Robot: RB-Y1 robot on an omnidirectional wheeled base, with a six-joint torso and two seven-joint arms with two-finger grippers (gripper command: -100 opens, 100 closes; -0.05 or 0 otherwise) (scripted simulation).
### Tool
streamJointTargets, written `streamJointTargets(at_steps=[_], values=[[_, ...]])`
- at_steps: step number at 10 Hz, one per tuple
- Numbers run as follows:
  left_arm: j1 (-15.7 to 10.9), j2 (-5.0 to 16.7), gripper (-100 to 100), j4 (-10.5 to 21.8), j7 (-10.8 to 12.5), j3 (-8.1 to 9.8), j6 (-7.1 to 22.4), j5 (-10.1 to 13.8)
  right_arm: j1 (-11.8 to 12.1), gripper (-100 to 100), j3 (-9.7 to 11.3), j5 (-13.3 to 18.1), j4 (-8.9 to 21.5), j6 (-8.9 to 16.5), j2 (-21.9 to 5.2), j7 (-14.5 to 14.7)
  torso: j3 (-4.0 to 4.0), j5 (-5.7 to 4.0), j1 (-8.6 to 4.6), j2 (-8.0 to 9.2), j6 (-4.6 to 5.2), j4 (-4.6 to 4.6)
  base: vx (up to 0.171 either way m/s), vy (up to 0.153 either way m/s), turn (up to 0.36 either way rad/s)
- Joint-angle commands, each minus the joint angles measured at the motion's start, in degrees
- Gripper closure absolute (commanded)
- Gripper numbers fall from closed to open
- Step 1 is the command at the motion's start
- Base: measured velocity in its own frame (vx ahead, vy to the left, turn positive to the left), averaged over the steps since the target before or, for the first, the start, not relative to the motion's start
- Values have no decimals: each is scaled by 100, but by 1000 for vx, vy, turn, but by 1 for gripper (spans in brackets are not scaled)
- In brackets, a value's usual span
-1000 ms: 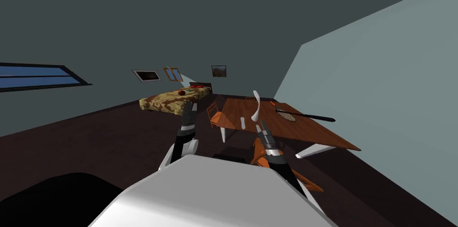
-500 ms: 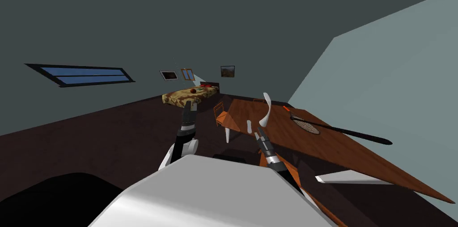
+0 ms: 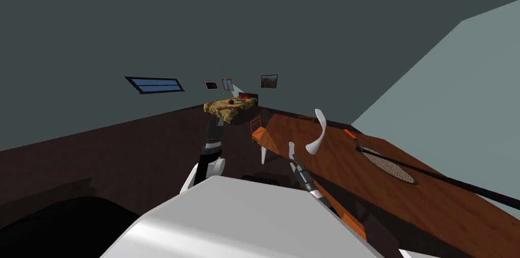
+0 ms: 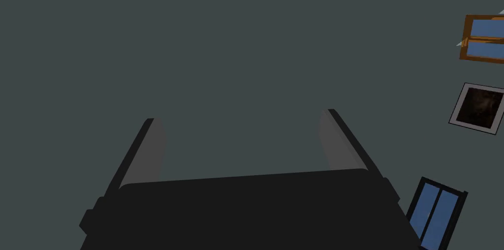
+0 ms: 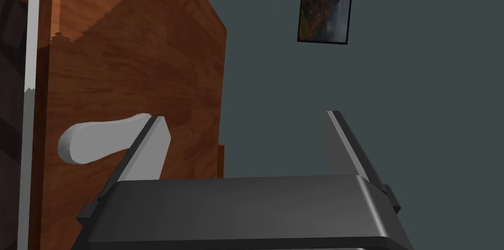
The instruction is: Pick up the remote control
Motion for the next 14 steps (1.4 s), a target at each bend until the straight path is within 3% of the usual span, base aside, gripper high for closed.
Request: streamJointTargets(at_steps=[1,2,6,9,14], values=[[0,0,0,0,0,0,0,0,142,-100,182,-243,244,137,-286,31,0,0,0,0,0,0,52,1,448],[1,0,0,0,0,0,0,0,142,-100,182,-243,244,137,-346,31,-3,0,-3,-6,2,-1,42,-7,345],[1,0,0,0,0,1,0,0,490,-100,548,-757,720,367,-1023,85,-2,0,0,-3,5,0,36,-1,371],[1,0,0,0,0,1,0,0,601,-100,670,-934,883,444,-1246,104,-2,1,0,-3,2,0,30,-4,329],[2,1,0,0,0,1,0,0,996,-100,1138,-1637,1509,748,-2059,178,-5,1,0,-9,6,-2,45,-5,397]])
